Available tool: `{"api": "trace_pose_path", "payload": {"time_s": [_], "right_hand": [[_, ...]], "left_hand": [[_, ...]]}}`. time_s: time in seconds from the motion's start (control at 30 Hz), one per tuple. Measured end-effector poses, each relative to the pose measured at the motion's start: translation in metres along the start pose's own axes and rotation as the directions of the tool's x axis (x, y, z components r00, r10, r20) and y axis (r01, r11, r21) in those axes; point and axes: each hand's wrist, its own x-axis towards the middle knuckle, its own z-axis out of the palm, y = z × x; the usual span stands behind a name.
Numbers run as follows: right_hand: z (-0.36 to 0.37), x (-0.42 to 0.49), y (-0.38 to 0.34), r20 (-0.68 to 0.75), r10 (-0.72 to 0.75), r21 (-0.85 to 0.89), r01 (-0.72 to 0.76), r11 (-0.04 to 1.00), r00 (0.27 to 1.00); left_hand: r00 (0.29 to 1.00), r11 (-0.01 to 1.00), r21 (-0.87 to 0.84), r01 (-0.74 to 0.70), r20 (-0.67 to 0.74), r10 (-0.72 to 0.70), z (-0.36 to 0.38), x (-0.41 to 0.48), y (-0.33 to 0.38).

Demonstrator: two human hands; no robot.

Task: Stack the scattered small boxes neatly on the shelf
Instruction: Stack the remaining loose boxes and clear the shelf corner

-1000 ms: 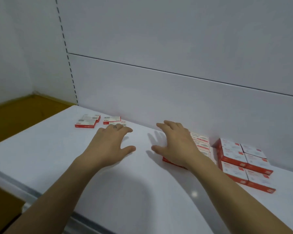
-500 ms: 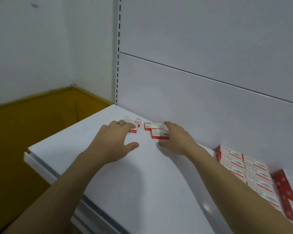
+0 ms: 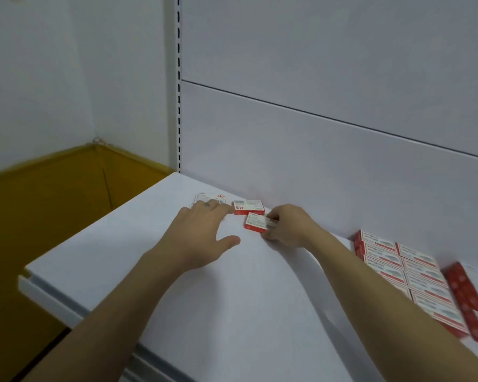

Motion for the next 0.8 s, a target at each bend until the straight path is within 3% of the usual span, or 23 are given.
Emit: {"api": "trace_pose_path", "payload": {"time_s": [0.13, 0.43, 0.8], "right_hand": [[-0.004, -0.007, 0.006, -0.042, -0.034, 0.002, 0.034, 0.999, 0.999], [-0.033, -0.050, 0.042, -0.312, -0.156, -0.032, 0.154, 0.988, 0.937], [-0.072, -0.145, 0.142, -0.487, -0.082, 0.009, 0.099, 0.995, 0.870]], "left_hand": [[1.000, 1.000, -0.015, -0.024, -0.019, 0.024, 0.002, 0.004, 0.008], [0.983, 0.989, -0.041, -0.144, -0.121, 0.138, 0.006, 0.011, 0.051], [0.941, 0.941, -0.106, -0.322, -0.143, 0.305, 0.027, 0.018, 0.175]]}}
